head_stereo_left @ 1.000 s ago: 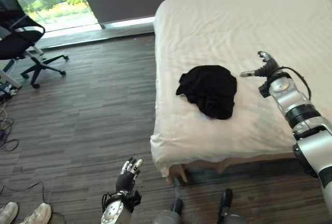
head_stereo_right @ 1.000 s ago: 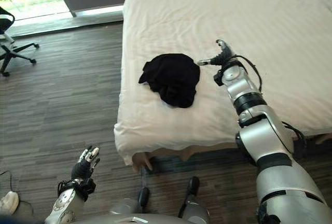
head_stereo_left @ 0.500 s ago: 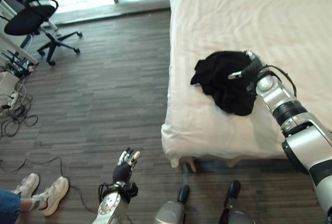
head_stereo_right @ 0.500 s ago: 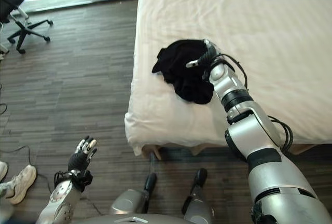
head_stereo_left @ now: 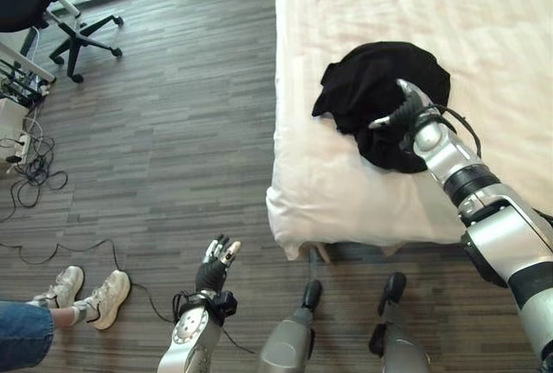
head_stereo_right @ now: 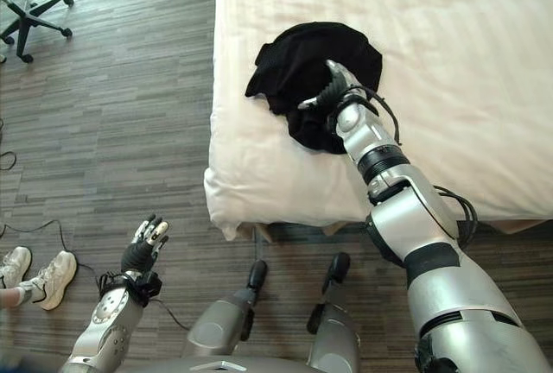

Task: Pick up bed clothes into laundry basket.

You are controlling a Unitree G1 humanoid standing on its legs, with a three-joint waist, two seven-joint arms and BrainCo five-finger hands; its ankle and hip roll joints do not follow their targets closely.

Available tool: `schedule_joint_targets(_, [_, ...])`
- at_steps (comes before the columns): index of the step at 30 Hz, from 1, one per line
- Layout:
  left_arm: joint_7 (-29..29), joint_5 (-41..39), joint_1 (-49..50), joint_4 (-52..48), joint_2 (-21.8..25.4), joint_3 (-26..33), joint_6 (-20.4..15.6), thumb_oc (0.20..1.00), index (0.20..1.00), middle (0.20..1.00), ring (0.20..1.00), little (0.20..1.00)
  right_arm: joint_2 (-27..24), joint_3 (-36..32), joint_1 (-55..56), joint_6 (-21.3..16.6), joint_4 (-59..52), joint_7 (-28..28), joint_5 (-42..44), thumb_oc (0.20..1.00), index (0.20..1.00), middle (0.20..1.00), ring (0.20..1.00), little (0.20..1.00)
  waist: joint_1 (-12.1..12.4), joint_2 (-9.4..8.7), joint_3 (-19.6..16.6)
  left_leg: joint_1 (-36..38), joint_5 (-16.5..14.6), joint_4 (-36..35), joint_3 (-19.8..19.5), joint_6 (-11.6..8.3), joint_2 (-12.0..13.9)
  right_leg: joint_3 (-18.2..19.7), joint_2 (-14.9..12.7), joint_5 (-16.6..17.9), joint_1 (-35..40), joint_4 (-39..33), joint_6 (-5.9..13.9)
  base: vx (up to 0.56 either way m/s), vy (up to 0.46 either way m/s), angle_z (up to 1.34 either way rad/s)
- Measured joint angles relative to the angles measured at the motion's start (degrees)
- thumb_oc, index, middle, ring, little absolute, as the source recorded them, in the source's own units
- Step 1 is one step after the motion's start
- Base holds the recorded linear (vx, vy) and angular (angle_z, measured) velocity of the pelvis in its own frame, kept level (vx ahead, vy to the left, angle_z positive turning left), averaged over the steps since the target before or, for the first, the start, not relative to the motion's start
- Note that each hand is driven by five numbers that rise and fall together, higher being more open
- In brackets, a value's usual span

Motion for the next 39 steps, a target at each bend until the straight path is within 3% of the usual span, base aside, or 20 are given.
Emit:
schedule_joint_targets(10, [0.3, -2.0, 0.1, 0.0, 0.0, -1.6, -0.3, 1.0, 1.0, 1.0, 1.0, 1.0, -0.4, 2.0, -0.5, -2.6, 1.8, -1.3, -4.4, 1.0, 1.0, 1.0, 1.0, 1.0, -0.3, 0.63, 1.6, -2.2, 0.2, 0.2, 0.7, -0.22, 0.0, 0.9, 0.2, 0.5, -2.7, 0.0, -0.3, -0.01, 0.005, -0.04])
schedule_joint_targets(11, [0.3, -2.0, 0.1, 0.0, 0.0, -2.4, -0.4, 1.0, 1.0, 1.0, 1.0, 1.0, -0.4, 2.6, -0.9, -2.6, 2.0, -1.3, -6.0, 0.2, 0.2, 0.2, 0.2, 0.2, -0.2, 0.62, 1.6, -2.2, 0.2, 0.1, 1.2, -0.23, 0.0, 1.3, 0.2, 0.6, -2.9, 0.0, -0.32, -0.02, 0.029, -0.1])
schedule_joint_targets(21, [0.3, -2.0, -2.1, -0.6, -0.1, -3.3, -0.9, 1.0, 1.0, 1.0, 1.0, 1.0, -0.5, 4.4, -3.9, -1.9, 3.6, -1.3, -13.5, 0.2, 0.2, 0.2, 0.2, 0.2, -0.6, 0.62, 1.6, -1.7, 0.2, 0.2, 2.3, -0.18, -0.4, 2.7, 0.0, 1.2, -3.1, 0.0, -0.35, -0.02, 0.028, -0.06])
schedule_joint_targets(29, [0.3, -2.0, -3.8, -0.5, -0.1, -3.6, -1.1, 1.0, 1.0, 1.0, 1.0, 1.0, -0.7, 3.7, -3.1, 0.0, 3.1, 1.0, -11.6, 0.2, 0.2, 0.2, 0.2, 0.2, -0.9, 0.76, 1.5, 0.6, 0.2, 0.0, 3.1, -0.18, -0.5, 3.3, 0.0, 1.4, -1.2, 0.0, -0.51, -0.01, 0.015, -0.02])
schedule_joint_targets(31, [0.3, -2.0, -3.9, -0.5, -0.1, -3.5, -1.1, 1.0, 1.0, 1.0, 1.0, 1.0, -0.9, 0.3, -1.2, 0.1, 0.4, 1.2, -8.6, 0.2, 0.2, 0.2, 0.2, 0.2, -1.4, 0.8, 1.4, 1.1, 0.2, 0.0, 3.2, -0.17, -0.6, 3.6, 0.0, 1.4, -0.7, 0.0, -0.5, 0.01, 0.014, -0.02])
schedule_joint_targets(35, [1.0, -2.0, -3.7, 0.2, -0.2, -2.5, -0.8, 1.0, 1.0, 1.0, 1.0, 1.0, -1.4, -13.0, 13.7, -0.6, -16.9, 0.3, 6.9, 0.2, 0.2, 0.2, 0.2, 0.2, -3.3, 0.99, 1.1, 5.1, 0.0, -1.1, 4.3, -0.07, -0.5, 4.4, 0.2, 1.2, 2.3, 0.0, -0.25, 0.03, 0.015, -0.1])
schedule_joint_targets(39, [1.1, -2.0, -3.3, 0.5, -1.1, -1.8, 0.5, 1.0, 1.0, 1.0, 1.0, 1.0, 0.6, -19.6, 31.2, -2.0, -25.4, 0.0, 23.3, 0.2, 0.2, 0.2, 0.2, 0.2, -7.4, 0.57, -0.6, 9.2, -0.5, -2.1, 5.7, 0.46, -0.4, 5.7, 0.4, 0.4, 5.2, 0.0, 0.61, 0.08, 0.008, -0.2])
